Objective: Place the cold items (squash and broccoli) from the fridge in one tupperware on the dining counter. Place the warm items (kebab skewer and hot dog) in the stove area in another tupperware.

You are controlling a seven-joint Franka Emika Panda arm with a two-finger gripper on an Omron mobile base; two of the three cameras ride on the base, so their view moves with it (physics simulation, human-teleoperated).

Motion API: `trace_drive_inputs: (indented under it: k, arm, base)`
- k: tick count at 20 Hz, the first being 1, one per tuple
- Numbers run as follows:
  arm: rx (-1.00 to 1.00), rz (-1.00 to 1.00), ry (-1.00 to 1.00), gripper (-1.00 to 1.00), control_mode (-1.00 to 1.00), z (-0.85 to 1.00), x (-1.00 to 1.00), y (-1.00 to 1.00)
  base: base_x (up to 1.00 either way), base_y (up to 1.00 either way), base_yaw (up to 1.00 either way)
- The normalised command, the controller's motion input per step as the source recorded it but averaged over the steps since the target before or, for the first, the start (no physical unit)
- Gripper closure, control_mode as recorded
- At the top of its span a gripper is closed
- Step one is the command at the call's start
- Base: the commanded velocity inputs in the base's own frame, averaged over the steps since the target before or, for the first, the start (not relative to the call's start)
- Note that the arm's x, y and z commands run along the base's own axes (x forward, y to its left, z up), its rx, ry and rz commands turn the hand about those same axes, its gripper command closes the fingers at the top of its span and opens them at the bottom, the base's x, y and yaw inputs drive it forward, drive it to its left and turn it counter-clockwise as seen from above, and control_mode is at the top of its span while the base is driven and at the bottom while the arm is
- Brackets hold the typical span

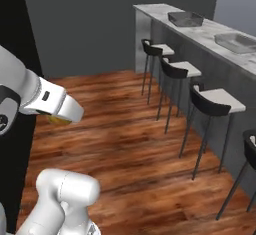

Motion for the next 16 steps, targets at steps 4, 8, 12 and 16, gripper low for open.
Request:
trace_drive_inputs:
  k: [4,8,12,16]
  arm:
    - [0.0,0.0,0.0,1.0,1.0,0.0,0.0,0.0]
    - [0.0,0.0,0.0,1.0,1.0,0.0,0.0,0.0]
    - [0.0,0.0,0.0,1.0,1.0,0.0,0.0,0.0]
    - [0.0,0.0,0.0,1.0,1.0,0.0,0.0,0.0]
  base:
    - [0.97,0.78,-0.43]
    - [0.98,0.81,-0.42]
    - [0.98,0.84,-0.41]
    - [0.98,0.95,-0.37]
